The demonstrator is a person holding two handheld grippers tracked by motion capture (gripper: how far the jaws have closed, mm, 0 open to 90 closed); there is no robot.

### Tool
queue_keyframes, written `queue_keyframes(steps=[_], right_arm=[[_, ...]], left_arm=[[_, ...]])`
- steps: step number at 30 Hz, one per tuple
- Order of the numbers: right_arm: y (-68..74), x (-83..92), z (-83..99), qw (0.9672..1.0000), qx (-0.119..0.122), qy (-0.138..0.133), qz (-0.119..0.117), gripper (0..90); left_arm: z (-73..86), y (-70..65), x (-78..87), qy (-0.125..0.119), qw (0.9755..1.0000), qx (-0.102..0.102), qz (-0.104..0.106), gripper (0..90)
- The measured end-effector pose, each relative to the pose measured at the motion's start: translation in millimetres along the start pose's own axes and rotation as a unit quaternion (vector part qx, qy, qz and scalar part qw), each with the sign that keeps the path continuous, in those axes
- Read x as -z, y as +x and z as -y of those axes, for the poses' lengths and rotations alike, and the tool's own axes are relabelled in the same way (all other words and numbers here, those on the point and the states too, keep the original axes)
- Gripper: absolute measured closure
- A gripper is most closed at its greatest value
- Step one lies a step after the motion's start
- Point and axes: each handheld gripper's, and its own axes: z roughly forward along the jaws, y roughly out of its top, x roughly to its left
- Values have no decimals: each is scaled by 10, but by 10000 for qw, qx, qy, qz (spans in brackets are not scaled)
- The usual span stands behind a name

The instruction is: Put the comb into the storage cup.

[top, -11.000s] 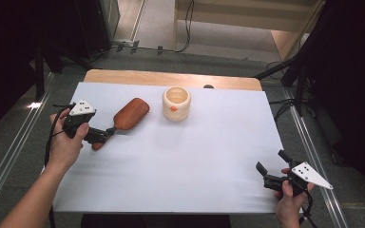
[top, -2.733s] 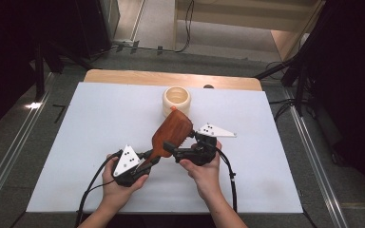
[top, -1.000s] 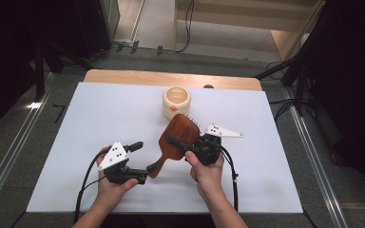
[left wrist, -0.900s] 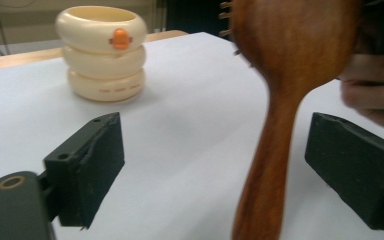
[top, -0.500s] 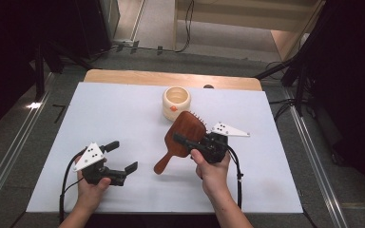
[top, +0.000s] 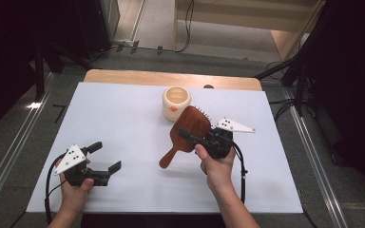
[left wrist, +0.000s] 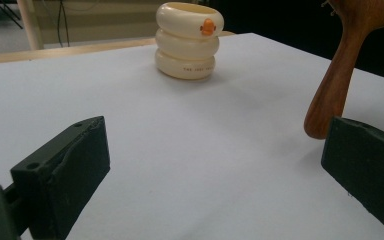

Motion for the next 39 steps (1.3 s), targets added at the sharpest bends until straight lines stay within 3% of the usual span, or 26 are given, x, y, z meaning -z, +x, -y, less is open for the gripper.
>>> queue_keyframes(steps=[20, 39], right_arm=[[-90, 23, -205, 9997, 1, -157, 180, 525], [-197, 33, -477, 9989, 60, -304, 348, 525]], left_arm=[[70, 229, 255, -99, 9992, 68, -372, 0], [105, 333, 383, -137, 9986, 107, -492, 0]])
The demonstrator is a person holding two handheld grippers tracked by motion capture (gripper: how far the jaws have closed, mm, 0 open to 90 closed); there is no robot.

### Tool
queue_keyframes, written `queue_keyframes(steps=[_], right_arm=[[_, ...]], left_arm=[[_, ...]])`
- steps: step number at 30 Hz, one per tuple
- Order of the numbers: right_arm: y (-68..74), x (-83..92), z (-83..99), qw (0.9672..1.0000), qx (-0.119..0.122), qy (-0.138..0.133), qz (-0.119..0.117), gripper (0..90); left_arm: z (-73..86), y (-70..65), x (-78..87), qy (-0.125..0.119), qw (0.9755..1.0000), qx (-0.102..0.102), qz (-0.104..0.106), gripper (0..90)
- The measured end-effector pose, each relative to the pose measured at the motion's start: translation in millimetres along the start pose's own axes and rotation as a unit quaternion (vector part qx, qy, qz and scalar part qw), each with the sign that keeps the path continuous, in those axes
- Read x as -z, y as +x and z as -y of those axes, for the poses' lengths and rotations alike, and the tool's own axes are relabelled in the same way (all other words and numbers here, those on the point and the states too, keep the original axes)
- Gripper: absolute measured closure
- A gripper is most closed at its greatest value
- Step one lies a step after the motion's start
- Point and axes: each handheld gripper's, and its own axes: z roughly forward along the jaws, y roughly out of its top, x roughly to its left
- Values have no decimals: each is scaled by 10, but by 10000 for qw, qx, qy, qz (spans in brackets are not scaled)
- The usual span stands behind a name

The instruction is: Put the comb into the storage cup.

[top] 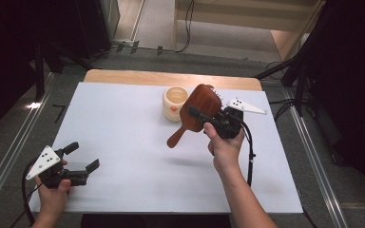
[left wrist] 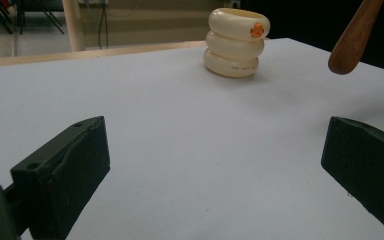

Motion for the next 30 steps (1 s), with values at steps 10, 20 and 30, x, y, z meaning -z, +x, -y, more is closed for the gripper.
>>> queue_keyframes(steps=[10, 20, 30], right_arm=[[-59, -31, -147, 9999, 46, -67, 91, 525], [-139, -107, -266, 9997, 57, -121, 196, 526], [-222, -131, -384, 9993, 16, -211, 319, 525]], left_arm=[[28, -27, -5, 8, 10000, -63, -1, 0], [44, -24, -6, -3, 10000, -44, -28, 0], [49, -39, -12, -4, 9999, -106, -77, 0]])
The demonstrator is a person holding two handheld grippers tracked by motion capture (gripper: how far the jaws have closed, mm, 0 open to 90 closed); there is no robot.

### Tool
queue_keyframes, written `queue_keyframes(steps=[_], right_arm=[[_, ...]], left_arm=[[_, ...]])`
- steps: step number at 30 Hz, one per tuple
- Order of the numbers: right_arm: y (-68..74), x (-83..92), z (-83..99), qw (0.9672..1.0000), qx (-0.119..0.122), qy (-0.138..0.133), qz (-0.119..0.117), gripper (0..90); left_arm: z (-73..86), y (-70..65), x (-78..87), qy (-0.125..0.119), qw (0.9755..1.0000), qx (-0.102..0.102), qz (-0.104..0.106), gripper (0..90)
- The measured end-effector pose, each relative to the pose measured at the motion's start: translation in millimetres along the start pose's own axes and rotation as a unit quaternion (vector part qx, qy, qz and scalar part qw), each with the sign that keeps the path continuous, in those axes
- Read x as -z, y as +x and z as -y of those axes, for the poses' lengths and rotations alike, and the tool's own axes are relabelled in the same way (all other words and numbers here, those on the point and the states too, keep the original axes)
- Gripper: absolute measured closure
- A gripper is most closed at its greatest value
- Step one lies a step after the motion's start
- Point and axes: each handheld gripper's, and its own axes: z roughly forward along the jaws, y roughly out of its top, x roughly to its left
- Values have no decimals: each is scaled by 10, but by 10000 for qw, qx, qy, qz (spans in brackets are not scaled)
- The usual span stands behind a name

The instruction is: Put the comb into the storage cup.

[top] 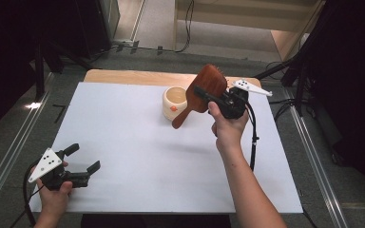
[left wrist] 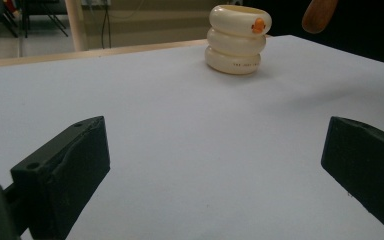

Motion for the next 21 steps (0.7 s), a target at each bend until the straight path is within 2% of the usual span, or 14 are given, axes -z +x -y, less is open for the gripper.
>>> queue_keyframes(steps=[21], right_arm=[[-123, -124, -216, 9997, -7, -114, 207, 525]], left_arm=[[2, 4, -9, 19, 10000, 38, -9, 0]])
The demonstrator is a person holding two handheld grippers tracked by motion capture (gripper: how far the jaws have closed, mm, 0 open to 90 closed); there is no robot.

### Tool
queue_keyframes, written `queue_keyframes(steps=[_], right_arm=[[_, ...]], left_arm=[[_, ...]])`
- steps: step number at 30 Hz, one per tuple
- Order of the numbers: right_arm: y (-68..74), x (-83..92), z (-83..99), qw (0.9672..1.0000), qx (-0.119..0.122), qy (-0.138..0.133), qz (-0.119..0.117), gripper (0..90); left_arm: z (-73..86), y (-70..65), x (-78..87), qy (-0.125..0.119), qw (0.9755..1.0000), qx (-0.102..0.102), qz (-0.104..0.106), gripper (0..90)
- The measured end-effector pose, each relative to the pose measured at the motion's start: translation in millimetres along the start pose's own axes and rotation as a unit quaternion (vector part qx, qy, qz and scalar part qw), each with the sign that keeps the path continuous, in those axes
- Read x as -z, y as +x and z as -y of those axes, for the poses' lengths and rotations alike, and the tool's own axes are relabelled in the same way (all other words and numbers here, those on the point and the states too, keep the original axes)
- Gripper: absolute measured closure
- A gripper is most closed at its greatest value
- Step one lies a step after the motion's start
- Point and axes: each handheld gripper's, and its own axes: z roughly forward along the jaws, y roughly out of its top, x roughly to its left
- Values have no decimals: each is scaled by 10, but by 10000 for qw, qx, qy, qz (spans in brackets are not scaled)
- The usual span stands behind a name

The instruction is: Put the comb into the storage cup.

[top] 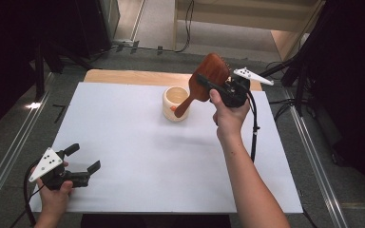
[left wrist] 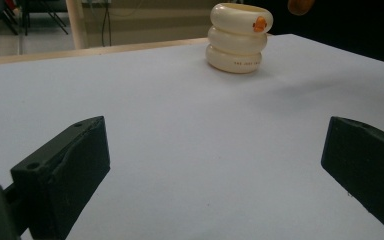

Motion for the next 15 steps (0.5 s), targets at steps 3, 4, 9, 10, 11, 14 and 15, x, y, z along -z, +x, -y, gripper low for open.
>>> queue_keyframes(steps=[3, 4, 9, 10, 11, 14, 15], right_arm=[[-11, -17, -27, 10000, -14, -22, 24, 525], [-18, -24, -35, 10000, -5, -31, 39, 525], [-32, -66, -77, 10000, 3, -34, 60, 525], [-36, -78, -86, 10000, 8, -48, 74, 525], [-40, -95, -108, 10000, -3, -53, 79, 525], [-45, -112, -131, 9999, 14, -66, 82, 525], [-47, -122, -142, 9999, 13, -86, 77, 525]], left_arm=[[0, -1, -1, -4, 10000, 9, 4, 0], [0, -2, -2, -4, 10000, 6, 3, 0], [0, -6, -2, 22, 10000, -20, -2, 0], [-1, -6, -1, 23, 10000, -22, -5, 0], [-1, -7, -1, 18, 10000, -21, -6, 0], [0, -6, -2, 22, 10000, -28, -1, 0], [0, -8, -3, 18, 10000, -26, 1, 0]])
